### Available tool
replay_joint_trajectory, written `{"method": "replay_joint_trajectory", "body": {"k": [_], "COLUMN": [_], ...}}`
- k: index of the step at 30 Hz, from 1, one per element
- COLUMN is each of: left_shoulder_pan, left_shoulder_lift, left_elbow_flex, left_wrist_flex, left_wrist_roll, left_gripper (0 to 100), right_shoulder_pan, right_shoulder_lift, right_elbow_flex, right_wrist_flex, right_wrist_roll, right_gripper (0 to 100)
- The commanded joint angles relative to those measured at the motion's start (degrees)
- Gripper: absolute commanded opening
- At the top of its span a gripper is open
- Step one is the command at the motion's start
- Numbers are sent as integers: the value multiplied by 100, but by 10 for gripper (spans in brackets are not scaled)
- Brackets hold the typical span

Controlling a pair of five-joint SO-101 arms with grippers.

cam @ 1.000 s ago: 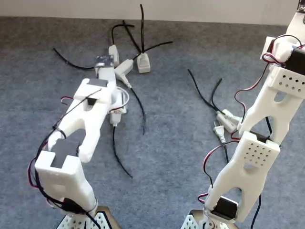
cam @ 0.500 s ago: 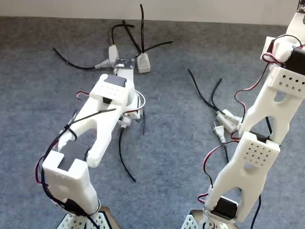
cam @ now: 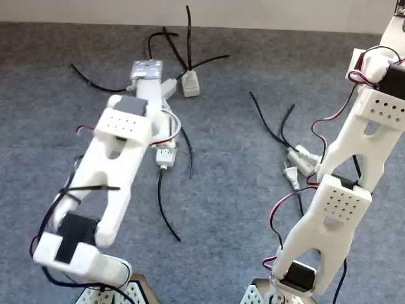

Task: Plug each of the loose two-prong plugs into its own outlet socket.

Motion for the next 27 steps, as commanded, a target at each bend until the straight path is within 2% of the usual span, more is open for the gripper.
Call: {"method": "replay_joint_trajectory", "body": {"k": [1,6,13,21,27], "left_shoulder_pan": [-277,-321,-286,330,136], "left_shoulder_lift": [-233,145,681,910,681], "left_elbow_flex": [532,673,365,224,-40], "left_wrist_flex": [-703,-1143,-1169,-1169,-1037], "left_wrist_roll": [-466,-580,-589,-598,-598], "left_gripper": [206,206,206,207,210], "right_shoulder_pan": [-75,-75,-75,-75,-75], "right_shoulder_lift": [-391,-391,-391,-391,-391], "right_elbow_flex": [-101,-101,-101,-101,-101], "right_wrist_flex": [40,40,40,40,40], "right_wrist_roll": [70,70,70,70,70], "right_gripper": [322,322,322,322,322]}}
